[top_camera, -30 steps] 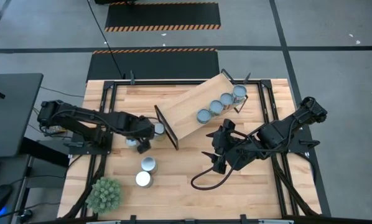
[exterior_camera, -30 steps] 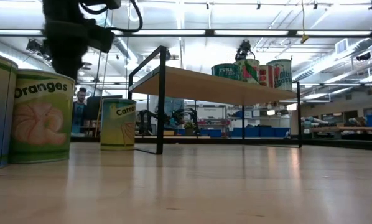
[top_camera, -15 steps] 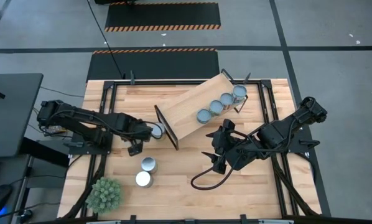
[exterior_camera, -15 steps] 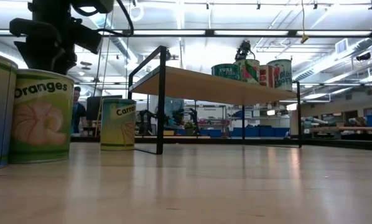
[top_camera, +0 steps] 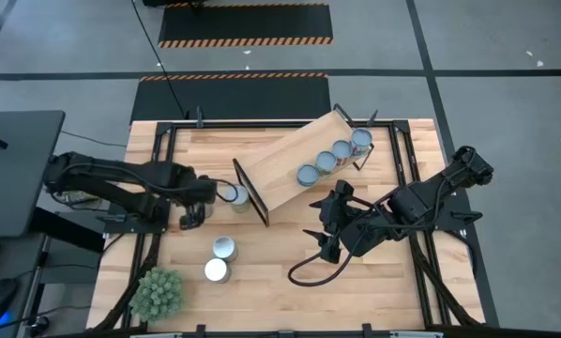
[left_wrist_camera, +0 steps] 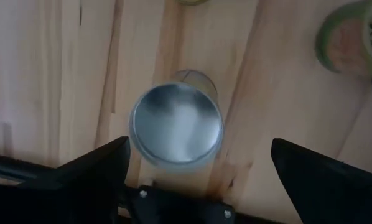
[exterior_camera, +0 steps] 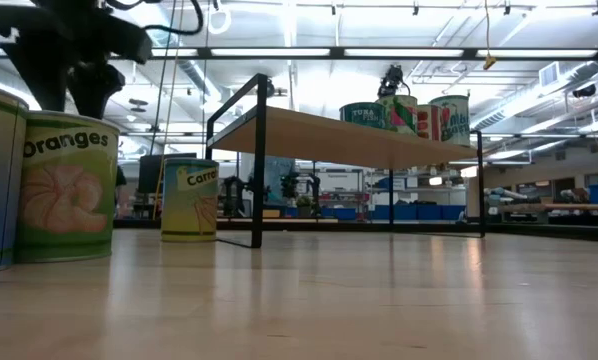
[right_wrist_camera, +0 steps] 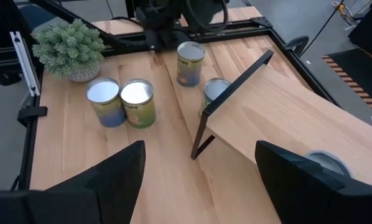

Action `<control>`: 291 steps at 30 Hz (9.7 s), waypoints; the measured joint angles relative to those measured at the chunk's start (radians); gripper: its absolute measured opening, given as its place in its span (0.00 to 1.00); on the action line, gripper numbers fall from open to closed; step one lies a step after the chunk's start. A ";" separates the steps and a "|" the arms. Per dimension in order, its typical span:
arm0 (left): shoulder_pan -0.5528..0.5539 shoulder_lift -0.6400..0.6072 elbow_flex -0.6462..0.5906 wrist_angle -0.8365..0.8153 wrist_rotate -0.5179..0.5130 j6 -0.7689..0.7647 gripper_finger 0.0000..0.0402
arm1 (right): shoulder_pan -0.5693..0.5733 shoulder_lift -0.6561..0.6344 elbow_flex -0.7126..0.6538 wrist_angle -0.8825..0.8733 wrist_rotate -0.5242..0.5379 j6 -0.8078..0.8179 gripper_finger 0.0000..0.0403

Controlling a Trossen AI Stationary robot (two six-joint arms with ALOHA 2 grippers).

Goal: Pick and place cans onto a shelf
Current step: Put the canned peaches on the shelf

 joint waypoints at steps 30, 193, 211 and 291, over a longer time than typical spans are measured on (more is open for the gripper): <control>0.202 -0.132 -0.197 0.114 0.056 0.234 0.98 | -0.008 0.005 0.000 0.044 0.005 0.018 0.77; 0.366 0.856 1.264 0.046 0.153 0.268 0.89 | -0.130 -0.072 0.001 -0.024 -0.027 -0.061 0.77; 0.375 0.658 1.264 0.263 0.106 0.283 0.88 | -0.190 -0.110 0.000 -0.007 -0.102 -0.053 0.77; 0.157 0.054 0.566 0.323 -0.280 0.209 0.72 | -0.714 0.028 0.086 0.429 -0.610 -0.453 0.77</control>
